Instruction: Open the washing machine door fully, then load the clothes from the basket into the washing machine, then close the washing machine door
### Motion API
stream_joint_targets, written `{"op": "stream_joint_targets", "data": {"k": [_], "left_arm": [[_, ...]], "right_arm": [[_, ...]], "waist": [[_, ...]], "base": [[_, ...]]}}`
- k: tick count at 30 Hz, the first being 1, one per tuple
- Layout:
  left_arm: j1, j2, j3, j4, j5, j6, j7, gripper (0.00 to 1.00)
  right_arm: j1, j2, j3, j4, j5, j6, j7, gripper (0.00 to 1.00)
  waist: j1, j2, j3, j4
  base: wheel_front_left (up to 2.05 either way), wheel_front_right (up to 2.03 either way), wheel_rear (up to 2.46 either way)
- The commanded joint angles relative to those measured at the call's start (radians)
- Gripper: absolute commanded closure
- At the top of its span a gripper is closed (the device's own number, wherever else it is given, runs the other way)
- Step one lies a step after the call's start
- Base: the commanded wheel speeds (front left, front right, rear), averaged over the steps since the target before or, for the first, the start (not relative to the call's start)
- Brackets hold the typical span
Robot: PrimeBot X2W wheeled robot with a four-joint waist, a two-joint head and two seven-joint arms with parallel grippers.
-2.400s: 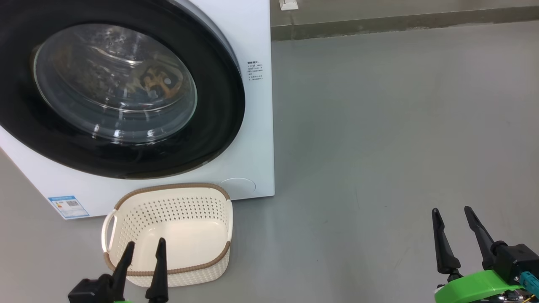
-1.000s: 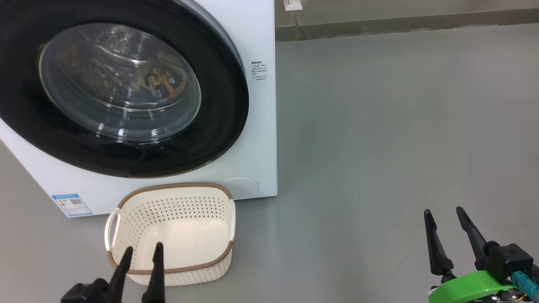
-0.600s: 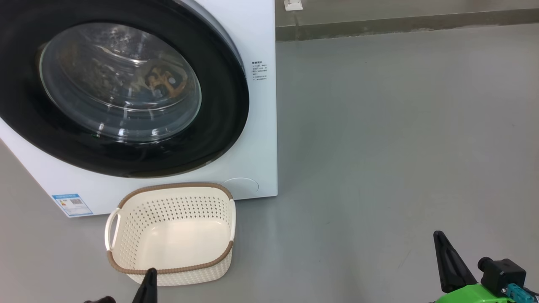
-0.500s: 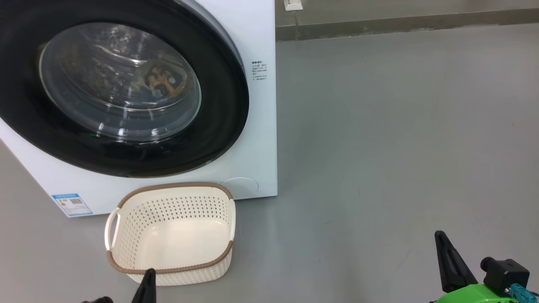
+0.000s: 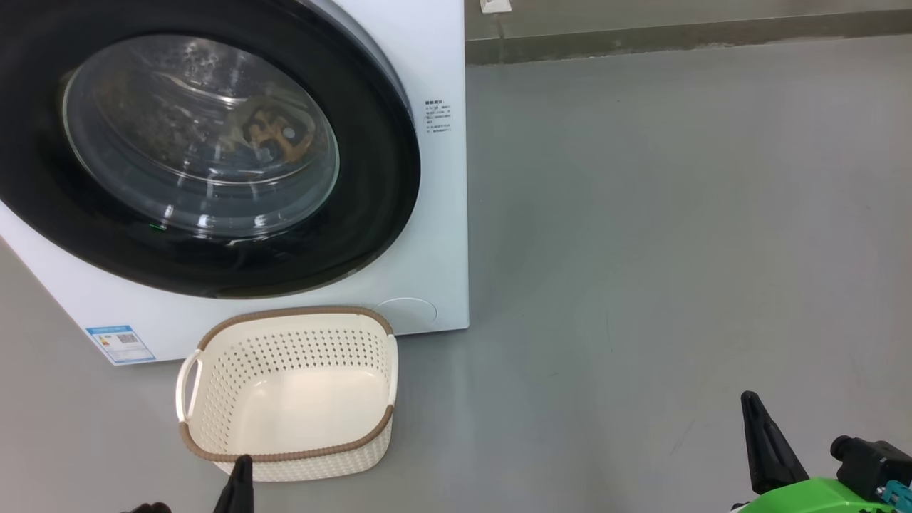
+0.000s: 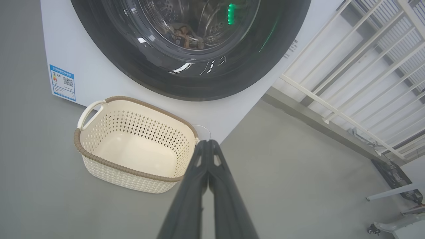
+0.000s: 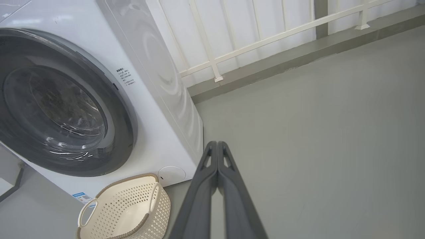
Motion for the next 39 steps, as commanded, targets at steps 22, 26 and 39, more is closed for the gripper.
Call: {"op": "stream_joint_targets", "data": {"k": [22, 26, 39], "left_arm": [[-0.07, 0.011, 0.055, -0.025, -0.229, -0.001, 0.068, 1.0], [-0.075, 0.011, 0.063, -0.026, -0.266, -0.001, 0.08, 1.0], [-0.09, 0.01, 0.087, -0.027, -0.388, -0.001, 0.117, 1.0]], "right_arm": [[-0.054, -0.009, 0.011, -0.018, 0.297, -0.002, 0.071, 1.0], [-0.057, -0.01, 0.012, -0.017, 0.345, -0.002, 0.083, 1.0], [-0.067, -0.012, 0.015, -0.014, 0.502, -0.003, 0.121, 1.0]], "waist": [[-0.0002, 0.0, 0.008, -0.002], [-0.0002, 0.0, 0.009, -0.002], [-0.0002, 0.0, 0.014, -0.004]], "base": [[0.0, 0.0, 0.0], [0.0, 0.0, 0.0], [0.0, 0.0, 0.0]]}}
